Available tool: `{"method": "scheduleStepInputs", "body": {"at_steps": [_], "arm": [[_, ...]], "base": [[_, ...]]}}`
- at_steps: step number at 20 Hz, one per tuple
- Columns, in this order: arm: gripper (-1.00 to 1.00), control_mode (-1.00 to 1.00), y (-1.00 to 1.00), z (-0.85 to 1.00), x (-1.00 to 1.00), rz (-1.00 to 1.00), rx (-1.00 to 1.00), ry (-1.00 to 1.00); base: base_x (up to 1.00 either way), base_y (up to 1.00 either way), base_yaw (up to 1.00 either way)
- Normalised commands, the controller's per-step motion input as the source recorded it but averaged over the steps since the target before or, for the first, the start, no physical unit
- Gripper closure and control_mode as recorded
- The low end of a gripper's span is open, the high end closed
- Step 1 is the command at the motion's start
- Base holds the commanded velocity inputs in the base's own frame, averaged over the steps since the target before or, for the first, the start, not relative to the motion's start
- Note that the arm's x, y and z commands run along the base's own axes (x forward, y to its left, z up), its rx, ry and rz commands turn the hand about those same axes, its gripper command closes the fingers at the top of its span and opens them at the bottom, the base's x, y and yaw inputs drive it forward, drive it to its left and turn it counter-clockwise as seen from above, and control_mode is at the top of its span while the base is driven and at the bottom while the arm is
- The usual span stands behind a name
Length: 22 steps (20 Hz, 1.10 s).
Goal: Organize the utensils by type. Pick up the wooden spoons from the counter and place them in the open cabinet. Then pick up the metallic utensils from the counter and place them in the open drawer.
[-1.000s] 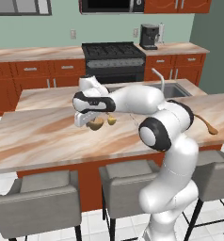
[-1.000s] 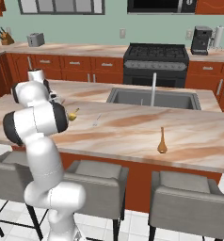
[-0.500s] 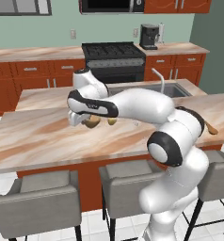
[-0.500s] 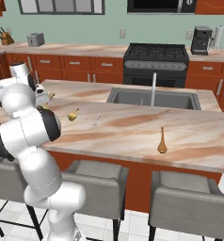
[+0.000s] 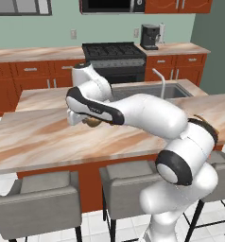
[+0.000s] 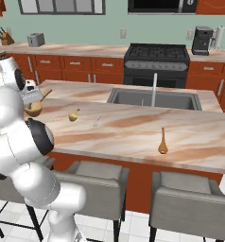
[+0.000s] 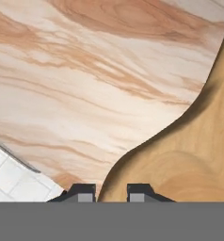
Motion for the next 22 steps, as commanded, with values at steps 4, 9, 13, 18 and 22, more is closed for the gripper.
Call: {"method": "scheduleStepInputs", "body": {"at_steps": [4,9,13,18,22], "arm": [[1.00,-1.00,-0.33,0.15,-0.62,-0.13,0.02,-0.30],[1.00,-1.00,-0.42,0.14,-0.61,-0.10,0.07,-0.19],[1.00,-1.00,-0.44,0.11,-0.56,-0.14,0.05,0.00],[1.00,-1.00,-0.49,0.05,-0.51,-0.15,0.03,0.00],[1.00,-1.00,-0.12,0.00,-0.08,-0.07,0.00,0.00]], "base": [[0.00,0.00,0.00],[0.00,0.00,0.00],[0.00,0.00,0.00],[0.00,0.00,0.00],[0.00,0.00,0.00]]}}
